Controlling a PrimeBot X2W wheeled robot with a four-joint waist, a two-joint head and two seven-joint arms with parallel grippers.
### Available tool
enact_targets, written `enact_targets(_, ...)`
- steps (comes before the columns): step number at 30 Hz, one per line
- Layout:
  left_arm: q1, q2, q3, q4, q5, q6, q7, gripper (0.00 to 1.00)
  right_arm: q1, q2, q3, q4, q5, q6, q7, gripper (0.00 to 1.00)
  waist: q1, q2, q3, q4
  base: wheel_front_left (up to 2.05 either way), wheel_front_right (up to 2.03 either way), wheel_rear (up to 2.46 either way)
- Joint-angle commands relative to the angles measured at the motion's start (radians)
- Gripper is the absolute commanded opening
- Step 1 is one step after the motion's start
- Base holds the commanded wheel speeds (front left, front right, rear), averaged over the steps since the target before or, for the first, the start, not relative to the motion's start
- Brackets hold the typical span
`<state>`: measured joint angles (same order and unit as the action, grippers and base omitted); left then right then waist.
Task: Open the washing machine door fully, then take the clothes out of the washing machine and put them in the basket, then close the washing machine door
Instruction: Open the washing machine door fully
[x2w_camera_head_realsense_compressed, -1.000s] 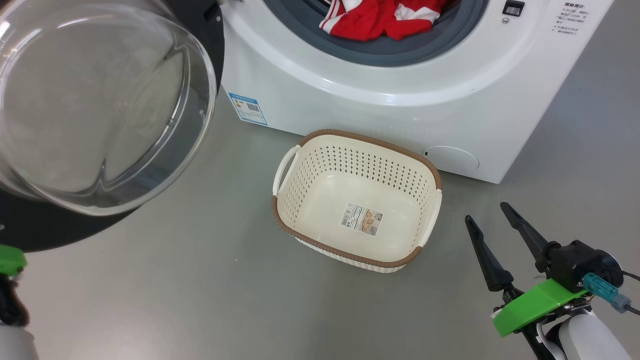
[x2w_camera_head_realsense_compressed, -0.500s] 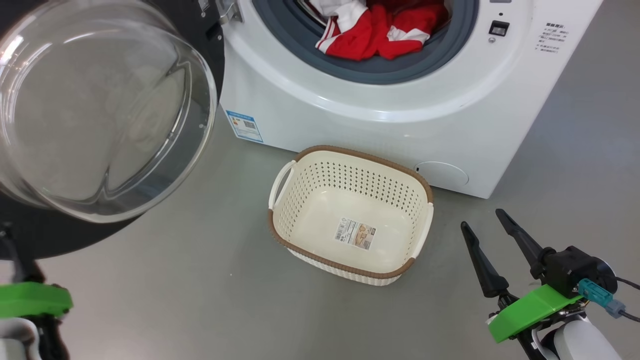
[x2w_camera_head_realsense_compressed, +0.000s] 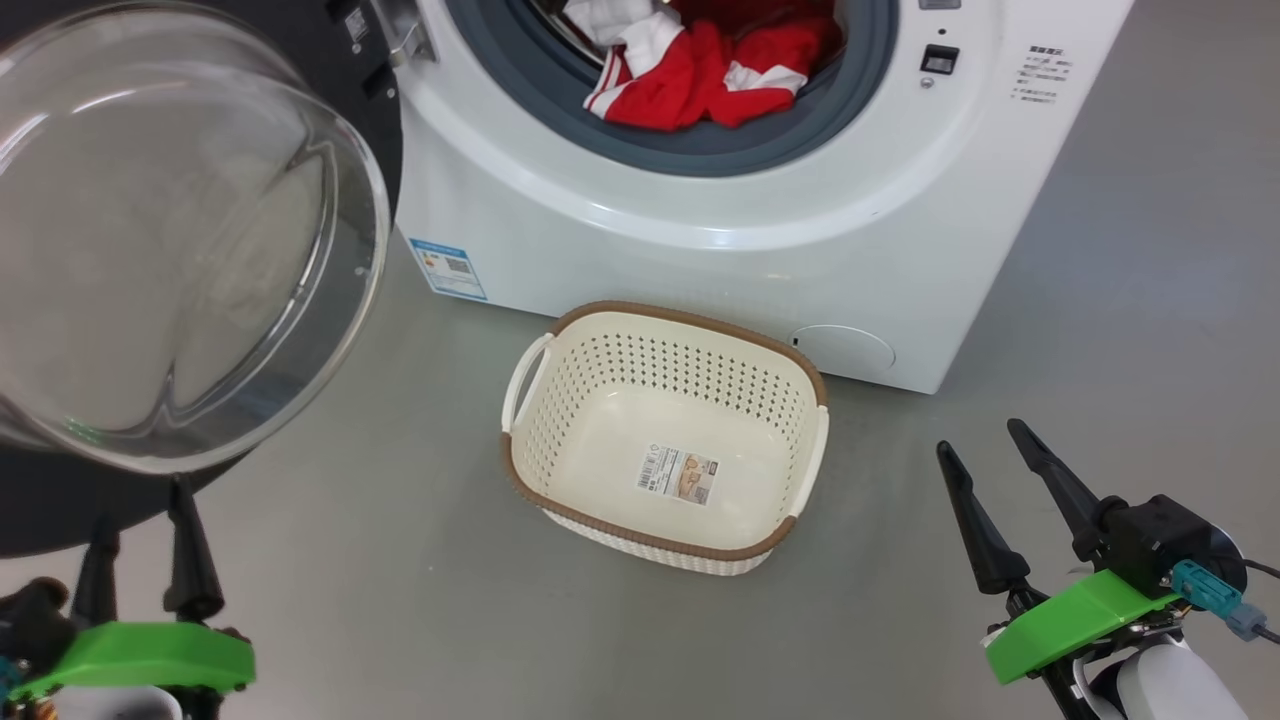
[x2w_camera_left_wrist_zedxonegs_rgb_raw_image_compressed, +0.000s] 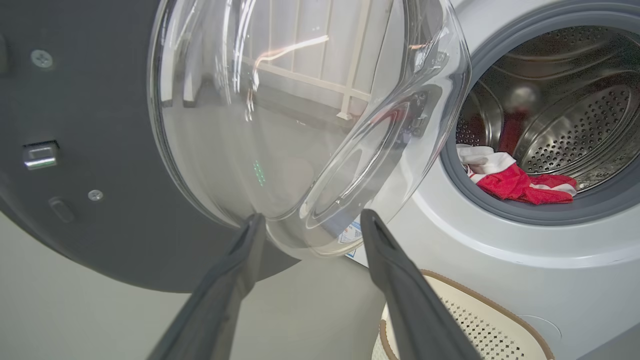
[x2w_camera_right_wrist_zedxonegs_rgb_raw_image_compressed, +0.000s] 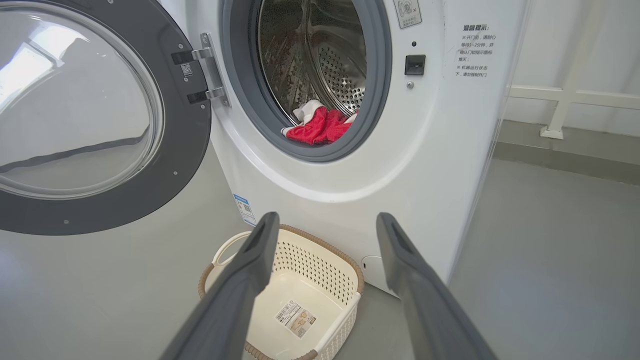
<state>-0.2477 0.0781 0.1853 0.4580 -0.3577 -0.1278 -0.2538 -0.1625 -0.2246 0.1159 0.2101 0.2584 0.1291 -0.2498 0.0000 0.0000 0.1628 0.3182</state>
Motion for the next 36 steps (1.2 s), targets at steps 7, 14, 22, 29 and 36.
enact_targets(7,0.049,0.041,-0.058,-0.076,-0.024,-0.003,-0.008,1.0,0.014,0.006,-0.01,-0.031,0.011,0.002,-0.012,1.0,0.0,0.0,-0.007,-0.051,0.0,0.0,0.0)
enact_targets(14,0.071,0.053,-0.138,-0.11,-0.036,-0.003,-0.008,1.0,0.019,0.017,-0.04,-0.039,0.006,0.002,-0.012,1.0,0.0,0.0,-0.01,-0.102,0.0,0.0,0.0)
enact_targets(22,0.084,0.065,-0.185,-0.144,-0.058,-0.003,-0.008,1.0,0.03,0.027,-0.059,-0.039,0.005,0.002,-0.012,1.0,0.0,0.0,-0.019,-0.157,0.0,0.0,0.0)
enact_targets(29,0.101,0.073,-0.219,-0.166,-0.067,-0.003,-0.008,1.0,0.041,0.03,-0.075,-0.04,0.006,0.002,-0.012,1.0,0.0,0.0,-0.025,-0.204,0.0,0.0,0.0)
enact_targets(36,0.114,0.07,-0.234,-0.175,-0.069,-0.003,-0.008,1.0,0.056,0.029,-0.088,-0.047,0.008,0.002,-0.012,1.0,0.0,0.0,-0.031,-0.24,0.0,0.0,0.0)
